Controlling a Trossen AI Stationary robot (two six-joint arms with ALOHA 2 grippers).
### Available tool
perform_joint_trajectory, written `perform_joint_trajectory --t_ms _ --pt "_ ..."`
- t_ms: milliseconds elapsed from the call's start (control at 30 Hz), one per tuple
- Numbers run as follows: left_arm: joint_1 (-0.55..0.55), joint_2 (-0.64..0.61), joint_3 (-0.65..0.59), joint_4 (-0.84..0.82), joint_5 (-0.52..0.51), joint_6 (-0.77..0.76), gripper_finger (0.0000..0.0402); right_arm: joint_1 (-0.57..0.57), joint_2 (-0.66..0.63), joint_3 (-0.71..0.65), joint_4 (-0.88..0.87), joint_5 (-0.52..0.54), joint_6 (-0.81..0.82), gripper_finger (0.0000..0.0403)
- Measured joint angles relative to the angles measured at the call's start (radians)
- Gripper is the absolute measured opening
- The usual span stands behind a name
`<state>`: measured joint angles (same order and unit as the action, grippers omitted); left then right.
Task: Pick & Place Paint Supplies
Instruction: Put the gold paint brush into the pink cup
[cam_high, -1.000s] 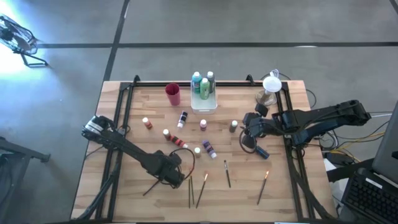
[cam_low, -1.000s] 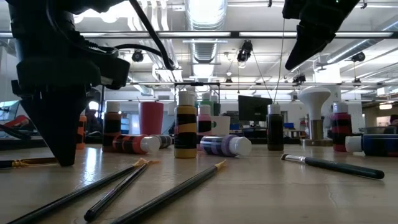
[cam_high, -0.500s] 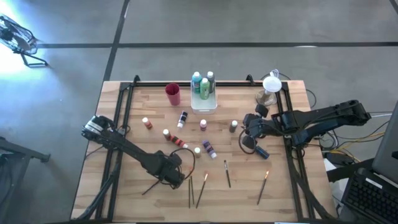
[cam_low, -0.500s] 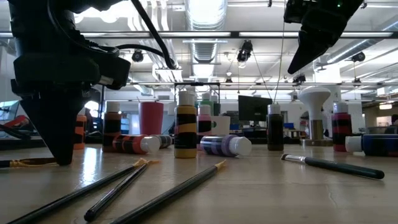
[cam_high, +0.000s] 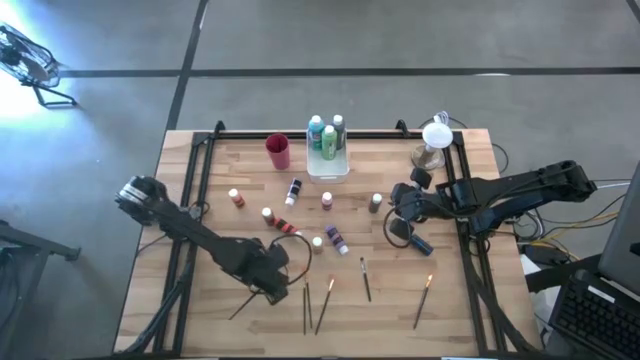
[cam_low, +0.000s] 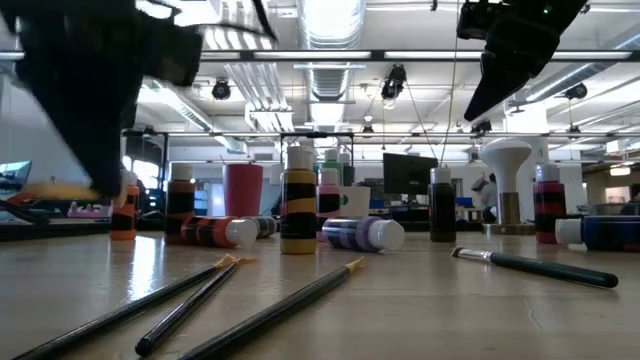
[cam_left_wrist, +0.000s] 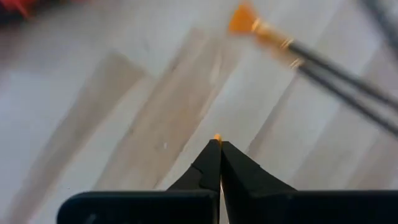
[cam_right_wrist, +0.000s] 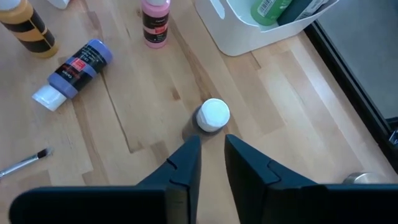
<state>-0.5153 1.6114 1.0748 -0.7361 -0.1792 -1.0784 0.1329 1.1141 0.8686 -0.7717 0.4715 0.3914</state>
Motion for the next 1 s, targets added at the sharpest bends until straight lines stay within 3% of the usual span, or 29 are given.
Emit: perform_joint_trajectory --t_ms 100,333,500,633,833,1000 --pt "-0.013 -0.094 0.0 -0.001 -0.09 0.022 0.0002 0.0 0.0 -0.002 0.001 0.0 0.001 0.0066" --pt "-0.05 -0.304 0.0 0.003 -0.422 0.15 0.0001 0.0 0.0 -0.004 0.006 0.0 0.001 0.0089" --pt "-0.037 -0.418 0.0 0.055 -0.664 0.365 0.0001 0.0 0.0 -0.005 0.031 0.001 0.001 0.0103" --pt "-0.003 -0.488 0.0 0.19 -0.792 0.603 0.0001 0.0 0.0 -0.006 0.032 0.001 0.001 0.011" --pt "0.106 -0.526 -0.002 0.435 -0.846 0.978 0.0 0.0 0.0 -0.006 0.04 0.002 0.001 0.0117" --pt "0.264 -0.536 -0.058 0.657 -0.794 1.2 0.0 0.0 0.0 -0.013 0.053 0.027 -0.002 0.0122"
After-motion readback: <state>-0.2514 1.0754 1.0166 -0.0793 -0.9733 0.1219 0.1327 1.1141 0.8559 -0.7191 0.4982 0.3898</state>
